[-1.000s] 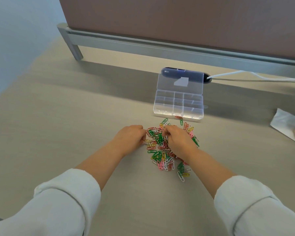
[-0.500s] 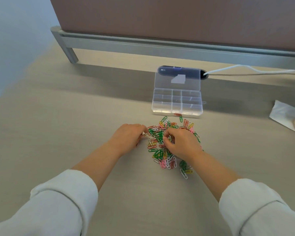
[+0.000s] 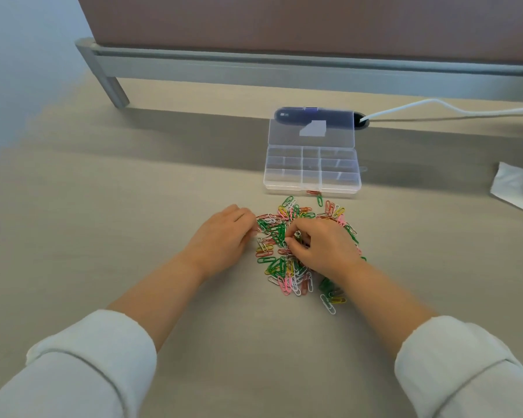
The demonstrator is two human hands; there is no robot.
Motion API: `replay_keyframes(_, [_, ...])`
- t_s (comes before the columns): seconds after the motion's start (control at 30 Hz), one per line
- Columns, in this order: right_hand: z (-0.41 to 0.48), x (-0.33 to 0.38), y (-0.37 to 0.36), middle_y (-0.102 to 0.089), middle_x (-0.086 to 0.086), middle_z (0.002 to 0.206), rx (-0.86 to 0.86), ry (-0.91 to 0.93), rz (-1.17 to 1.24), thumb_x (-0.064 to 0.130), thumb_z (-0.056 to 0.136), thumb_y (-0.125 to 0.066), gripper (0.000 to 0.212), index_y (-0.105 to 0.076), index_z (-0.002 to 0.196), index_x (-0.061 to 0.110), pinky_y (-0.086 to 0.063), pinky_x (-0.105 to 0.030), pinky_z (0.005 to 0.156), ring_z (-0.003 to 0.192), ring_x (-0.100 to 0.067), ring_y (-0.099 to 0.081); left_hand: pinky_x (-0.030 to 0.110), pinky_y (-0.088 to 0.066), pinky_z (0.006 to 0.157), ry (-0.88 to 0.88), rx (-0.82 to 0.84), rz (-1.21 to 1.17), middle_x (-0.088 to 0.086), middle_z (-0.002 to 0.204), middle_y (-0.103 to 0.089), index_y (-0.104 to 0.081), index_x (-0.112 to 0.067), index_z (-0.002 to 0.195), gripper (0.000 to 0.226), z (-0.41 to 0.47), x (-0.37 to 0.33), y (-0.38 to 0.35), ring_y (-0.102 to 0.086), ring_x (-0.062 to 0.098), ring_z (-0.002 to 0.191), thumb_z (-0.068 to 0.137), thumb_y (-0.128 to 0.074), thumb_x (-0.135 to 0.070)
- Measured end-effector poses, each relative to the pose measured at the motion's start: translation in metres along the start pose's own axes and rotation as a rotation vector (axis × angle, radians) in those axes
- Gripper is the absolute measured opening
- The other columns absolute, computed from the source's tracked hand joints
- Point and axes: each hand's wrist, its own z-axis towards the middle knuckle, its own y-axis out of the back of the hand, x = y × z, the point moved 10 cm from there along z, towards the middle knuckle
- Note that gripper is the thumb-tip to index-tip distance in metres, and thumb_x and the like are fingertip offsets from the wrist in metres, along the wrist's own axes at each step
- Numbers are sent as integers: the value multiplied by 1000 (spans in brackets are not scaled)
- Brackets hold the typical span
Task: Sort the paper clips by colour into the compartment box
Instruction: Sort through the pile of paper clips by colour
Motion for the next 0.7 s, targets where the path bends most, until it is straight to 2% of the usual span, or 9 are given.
replay_keyframes(0.07, [-2, -1, 3, -33, 19, 52, -21, 49, 8, 24, 87, -59, 11, -68, 93, 21, -30, -15, 52, 53, 4, -34, 22, -39, 55, -25, -55, -4, 2, 69, -64, -53, -16, 87, 13, -3, -3, 3, -60, 24, 61, 75, -49, -11])
replay_keyframes(0.13, [-3, 0, 6, -31, 19, 50, -51, 105, -2, 23, 86, -63, 10, -70, 92, 20, -34, -23, 56, 54, 0, -35, 21, -43, 52, -88, -76, 72, -2, 74, -67, -55, -19, 102, 40, -4, -13, 1, -60, 18, 64, 66, -56, -4])
replay_keyframes(0.17, [-3, 1, 8, -30, 20, 50, -71, 131, -9, 23, 85, -65, 9, -71, 91, 19, -36, -25, 59, 55, -5, -37, 23, -44, 55, -141, -85, 111, -2, 79, -68, -58, -18, 105, 43, -3, -18, 1, -59, 17, 68, 64, -52, -3])
replay_keyframes(0.23, [-6, 4, 11, -28, 19, 48, -125, 186, 8, 22, 81, -70, 6, -72, 86, 21, -40, -27, 59, 53, -5, -36, 25, -42, 62, -223, -70, 148, 2, 85, -66, -63, -15, 96, 37, -4, -25, -6, -57, 19, 74, 66, -42, -7])
replay_keyframes(0.27, [-9, 6, 12, -28, 18, 46, -140, 219, 32, 21, 79, -72, 6, -73, 84, 21, -42, -26, 57, 50, 0, -35, 25, -40, 64, -230, -72, 144, 4, 84, -64, -63, -14, 90, 32, -5, -25, -8, -57, 21, 74, 67, -41, -9])
replay_keyframes(0.33, [-15, 13, 9, -28, 16, 45, -99, 289, 70, 19, 77, -74, 8, -74, 84, 22, -42, -24, 54, 49, 6, -35, 27, -37, 62, -201, -82, 163, 7, 79, -62, -60, -11, 79, 22, -5, -20, -10, -59, 27, 69, 69, -40, -13])
replay_keyframes(0.47, [-21, 20, 5, -35, 13, 47, 4, 290, -47, 21, 81, -69, 12, -74, 91, 26, -37, -25, 58, 49, 0, -39, 27, -32, 55, -217, -124, 194, 9, 70, -57, -51, -9, 68, 20, -15, -23, -9, -58, 29, 61, 73, -34, -17])
replay_keyframes(0.57, [-22, 22, 5, -37, 13, 49, 32, 240, -123, 26, 81, -69, 11, -74, 91, 24, -33, -24, 61, 51, 1, -38, 30, -42, 56, -201, -141, 188, 12, 74, -57, -50, -8, 72, 30, -19, -26, -4, -57, 30, 67, 73, -26, -26])
replay_keyframes(0.7, [-25, 21, -3, -39, 14, 57, 78, 156, -187, 28, 82, -68, 11, -71, 92, 24, -33, -22, 57, 57, 1, -38, 34, -38, 67, -124, -164, 225, 13, 93, -58, -49, -9, 87, 55, -20, -18, -7, -56, 32, 85, 74, -7, -42])
